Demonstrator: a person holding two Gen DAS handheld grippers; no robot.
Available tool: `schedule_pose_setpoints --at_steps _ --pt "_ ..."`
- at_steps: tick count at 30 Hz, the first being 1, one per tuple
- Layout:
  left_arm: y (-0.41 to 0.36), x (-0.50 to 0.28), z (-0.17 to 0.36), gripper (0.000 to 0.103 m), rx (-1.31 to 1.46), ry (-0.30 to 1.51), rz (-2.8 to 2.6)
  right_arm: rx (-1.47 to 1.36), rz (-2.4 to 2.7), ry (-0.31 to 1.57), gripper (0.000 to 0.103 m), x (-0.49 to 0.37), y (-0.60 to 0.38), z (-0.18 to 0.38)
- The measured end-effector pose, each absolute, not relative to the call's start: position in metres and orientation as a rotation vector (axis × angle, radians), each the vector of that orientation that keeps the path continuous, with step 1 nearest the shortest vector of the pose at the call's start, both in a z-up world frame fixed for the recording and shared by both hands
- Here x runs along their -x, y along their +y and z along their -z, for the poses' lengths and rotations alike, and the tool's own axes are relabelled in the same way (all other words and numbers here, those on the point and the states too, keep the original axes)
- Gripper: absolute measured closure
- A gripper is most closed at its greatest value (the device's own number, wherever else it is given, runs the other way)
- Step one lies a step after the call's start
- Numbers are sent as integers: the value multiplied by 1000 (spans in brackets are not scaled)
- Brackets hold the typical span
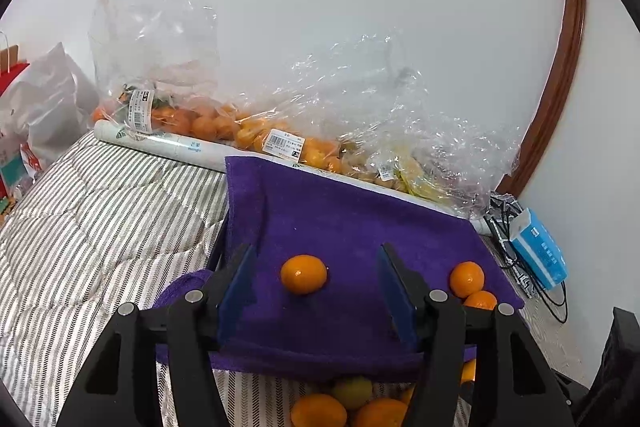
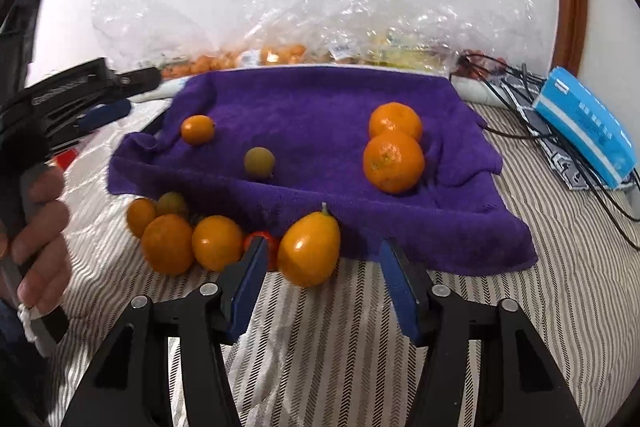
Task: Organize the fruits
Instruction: 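Grasp the pear-shaped yellow-orange fruit with the right tool while the left tool withdraws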
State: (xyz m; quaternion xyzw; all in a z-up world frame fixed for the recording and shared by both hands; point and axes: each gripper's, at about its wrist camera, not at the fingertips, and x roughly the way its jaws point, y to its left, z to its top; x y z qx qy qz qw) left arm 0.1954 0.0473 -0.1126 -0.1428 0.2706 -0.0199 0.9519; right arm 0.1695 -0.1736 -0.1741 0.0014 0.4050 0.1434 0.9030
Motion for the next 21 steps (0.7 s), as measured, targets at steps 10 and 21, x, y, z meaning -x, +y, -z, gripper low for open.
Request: schedule_pose_setpoints --at_steps 10,21 --pt "44 -200 118 43 273 569 34 -58 -378 842 71 -175 -172 176" --pt "40 -203 121 43 266 586 46 -23 -336 857 70 -165 -185 177"
